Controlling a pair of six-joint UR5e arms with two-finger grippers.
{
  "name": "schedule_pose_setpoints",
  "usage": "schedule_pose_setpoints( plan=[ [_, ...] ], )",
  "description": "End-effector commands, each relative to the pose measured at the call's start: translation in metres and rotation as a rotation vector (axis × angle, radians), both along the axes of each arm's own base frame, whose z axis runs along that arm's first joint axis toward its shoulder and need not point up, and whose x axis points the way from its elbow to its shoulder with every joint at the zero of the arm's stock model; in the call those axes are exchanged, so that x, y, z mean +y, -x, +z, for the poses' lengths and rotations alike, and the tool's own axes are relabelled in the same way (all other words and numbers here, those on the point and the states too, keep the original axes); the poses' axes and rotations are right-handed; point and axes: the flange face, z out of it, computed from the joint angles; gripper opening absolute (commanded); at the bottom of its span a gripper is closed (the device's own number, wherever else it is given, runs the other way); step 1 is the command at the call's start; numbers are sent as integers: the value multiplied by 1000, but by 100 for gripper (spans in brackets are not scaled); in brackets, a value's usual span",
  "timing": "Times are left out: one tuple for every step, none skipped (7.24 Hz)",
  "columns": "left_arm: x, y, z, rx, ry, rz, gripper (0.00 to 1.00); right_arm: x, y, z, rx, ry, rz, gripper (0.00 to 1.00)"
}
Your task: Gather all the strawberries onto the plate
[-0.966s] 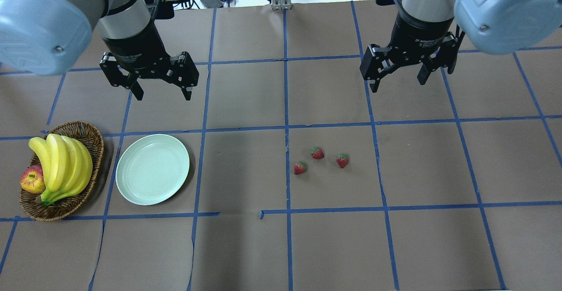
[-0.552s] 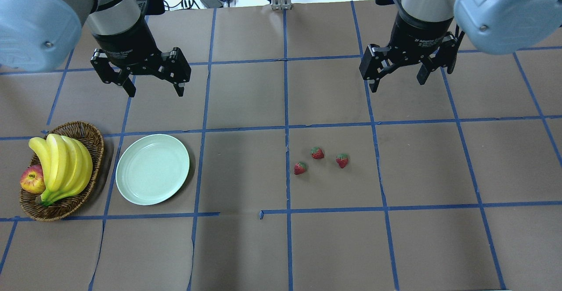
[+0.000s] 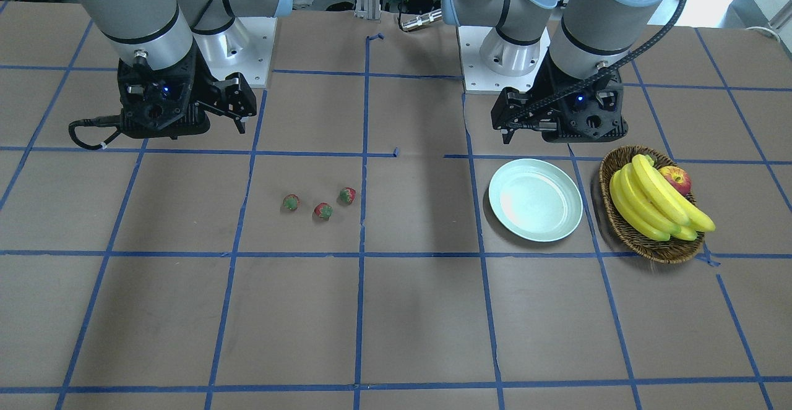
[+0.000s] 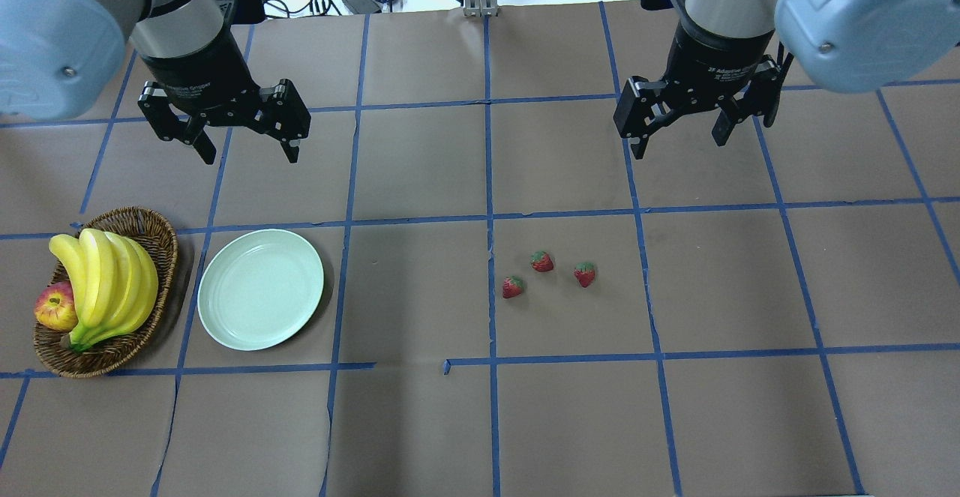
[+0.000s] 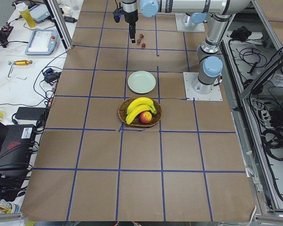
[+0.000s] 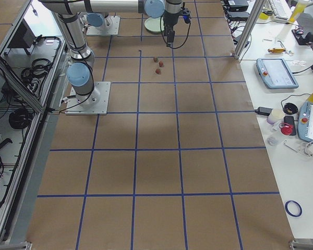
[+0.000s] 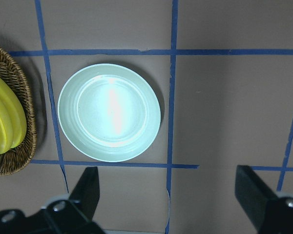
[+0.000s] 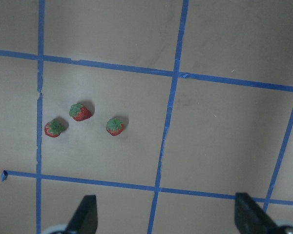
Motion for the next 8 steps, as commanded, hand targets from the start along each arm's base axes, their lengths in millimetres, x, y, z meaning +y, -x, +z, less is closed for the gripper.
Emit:
schedule_pose_setpoints(
  plan=[
    [-1, 0, -3, 0, 4, 0, 100, -1, -1, -6, -3, -12, 10, 100],
    [-2, 0, -6, 0, 4, 0, 100, -2, -3, -9, -11, -12, 16, 100],
    [-2, 0, -4, 0, 9, 0, 100, -1, -6, -11, -14, -15, 23, 100],
    [-2, 0, -6, 0, 6, 0, 100, -3, -12, -22, -12, -34, 32, 100],
    [-2, 0, -7, 0, 2, 0, 100, -9, -16, -35, -11, -57, 33, 100],
    [-2, 0, -7, 0, 4, 0, 100, -15, -21, -50, -10, -86, 38, 100],
    [-3, 0, -9, 0, 1, 0, 100, -22, -23, -67, -10, -114, 39, 100],
    [-3, 0, -7, 0, 7, 0, 100, -29, -28, -87, -49, -120, 31, 100]
  ],
)
